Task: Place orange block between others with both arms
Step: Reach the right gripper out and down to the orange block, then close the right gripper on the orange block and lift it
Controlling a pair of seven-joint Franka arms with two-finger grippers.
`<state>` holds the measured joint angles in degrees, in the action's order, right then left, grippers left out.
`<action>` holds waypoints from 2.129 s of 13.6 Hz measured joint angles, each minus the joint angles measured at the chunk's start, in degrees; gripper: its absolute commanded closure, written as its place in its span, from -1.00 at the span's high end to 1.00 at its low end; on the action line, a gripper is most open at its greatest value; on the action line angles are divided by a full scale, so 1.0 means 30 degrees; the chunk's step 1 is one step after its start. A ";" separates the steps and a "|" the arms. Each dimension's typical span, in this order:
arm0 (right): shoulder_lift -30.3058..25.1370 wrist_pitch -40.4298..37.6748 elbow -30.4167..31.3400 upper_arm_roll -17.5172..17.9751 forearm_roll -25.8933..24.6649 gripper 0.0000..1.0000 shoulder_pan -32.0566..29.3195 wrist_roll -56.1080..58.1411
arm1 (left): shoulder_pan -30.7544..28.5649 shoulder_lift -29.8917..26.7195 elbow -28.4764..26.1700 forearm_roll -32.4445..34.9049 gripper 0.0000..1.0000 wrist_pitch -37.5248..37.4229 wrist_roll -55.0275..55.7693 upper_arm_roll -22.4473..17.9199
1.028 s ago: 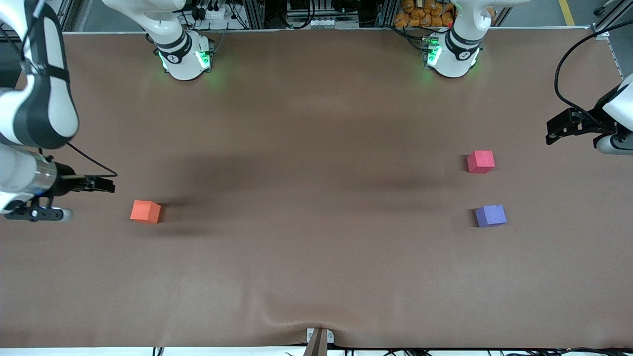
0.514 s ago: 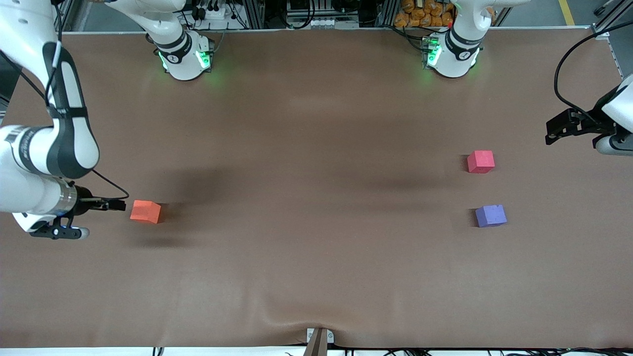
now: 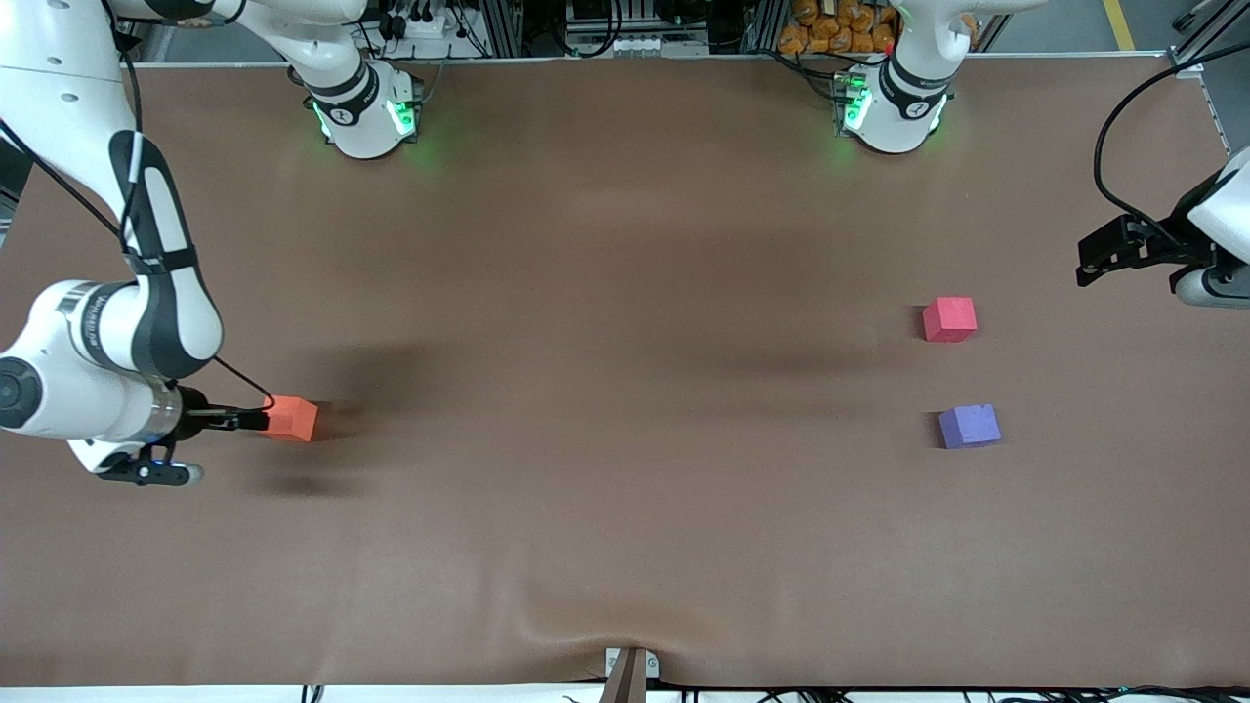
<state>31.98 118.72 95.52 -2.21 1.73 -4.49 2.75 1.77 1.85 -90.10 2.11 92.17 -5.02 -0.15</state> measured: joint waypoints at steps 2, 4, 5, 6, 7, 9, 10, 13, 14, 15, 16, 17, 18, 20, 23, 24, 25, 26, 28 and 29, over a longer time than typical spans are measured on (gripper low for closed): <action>0.0186 0.0403 0.0304 0.0042 0.0257 1.00 0.0180 -0.0021 | 0.0000 0.0000 0.0000 0.0000 1.00 0.0000 -0.0002 0.0000; 0.0235 0.1087 0.0873 0.0042 0.0412 1.00 0.0211 -0.0083 | 0.0000 0.0000 0.0001 0.0000 1.00 0.0000 -0.0003 0.0001; 0.0248 0.1380 0.1130 0.0044 0.0453 1.00 0.0225 -0.0102 | 0.0000 0.0000 0.0000 0.0000 1.00 0.0000 -0.0004 0.0006; 0.0264 0.1530 0.1264 0.0046 0.0471 1.00 0.0287 -0.0111 | 0.0000 0.0000 0.0000 0.0000 1.00 0.0000 -0.0004 0.0008; 0.0264 0.1635 0.1343 0.0047 0.0475 1.00 0.0375 -0.0131 | 0.0000 0.0001 -0.0001 0.0000 1.00 0.0000 -0.0004 0.0007; 0.0297 0.1871 0.1439 0.0048 0.0475 1.00 0.0515 -0.0186 | -0.0003 0.0001 -0.0007 0.0000 1.00 -0.0001 -0.0024 0.0001; 0.0353 0.1987 0.1490 0.0047 0.0474 1.00 0.0527 -0.0187 | -0.0013 0.0002 -0.0011 0.0000 1.00 -0.0001 -0.0096 -0.0002; 0.0545 0.2205 0.1559 0.0034 0.0471 1.00 0.0526 -0.0186 | -0.0031 0.0023 -0.0017 0.0000 1.00 -0.0017 -0.0162 -0.0005; 0.0611 0.2205 0.1582 0.0034 0.0466 1.00 0.0526 -0.0184 | -0.0031 0.0028 -0.0018 0.0000 1.00 -0.0019 -0.0162 -0.0005; 0.0687 0.2206 0.1591 0.0034 0.0450 1.00 0.0526 -0.0180 | -0.0031 0.0031 -0.0018 0.0000 1.00 -0.0020 -0.0163 -0.0005; 0.0778 0.2211 0.1593 0.0034 0.0443 1.00 0.0526 -0.0178 | -0.0032 0.0033 -0.0020 0.0000 1.00 -0.0022 -0.0163 -0.0005; 0.0880 0.2220 0.1595 0.0034 0.0438 1.00 0.0526 -0.0177 | -0.0032 0.0035 -0.0025 0.0000 1.00 -0.0027 -0.0163 -0.0005; 0.1009 0.2221 0.1600 0.0034 0.0435 1.00 0.0526 -0.0177 | -0.0032 0.0040 -0.0034 0.0000 1.00 -0.0034 -0.0163 -0.0005; 0.1306 0.2251 0.1605 0.0034 0.0433 1.00 0.0526 -0.0176 | -0.0032 0.0081 -0.0055 0.0000 1.00 -0.0040 -0.0163 -0.0005; 0.1479 0.2438 0.1605 0.0009 0.0431 -0.78 0.0522 -0.0175 | -0.0032 0.0199 -0.0067 0.0000 1.00 -0.0042 -0.0163 -0.0005; 0.1483 0.2464 0.1604 -0.0001 0.0430 -1.00 0.0519 -0.0175 | -0.0032 0.0240 -0.0068 0.0000 1.00 -0.0042 -0.0163 -0.0005; 0.1483 0.2468 0.1604 -0.0012 0.0431 -1.00 0.0513 -0.0175 | -0.0033 0.0269 -0.0068 0.0000 1.00 -0.0042 -0.0163 -0.0006; 0.1476 0.2465 0.1595 -0.0014 0.0431 -1.00 0.0509 -0.0175 | -0.0033 0.0285 -0.0067 0.0000 1.00 -0.0042 -0.0163 -0.0006; 0.1466 0.2392 0.1577 -0.0009 0.0431 -1.00 0.0510 -0.0173 | -0.0033 0.0291 -0.0068 0.0000 1.00 -0.0042 -0.0163 -0.0006; 0.1446 0.2200 0.1530 0.0000 0.0430 -1.00 0.0516 -0.0165 | -0.0033 0.0291 -0.0068 0.0000 1.00 -0.0042 -0.0164 -0.0006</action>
<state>36.31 125.32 100.11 -2.21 3.03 -2.95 2.25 1.67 2.72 -90.30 2.11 92.04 -5.51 -0.17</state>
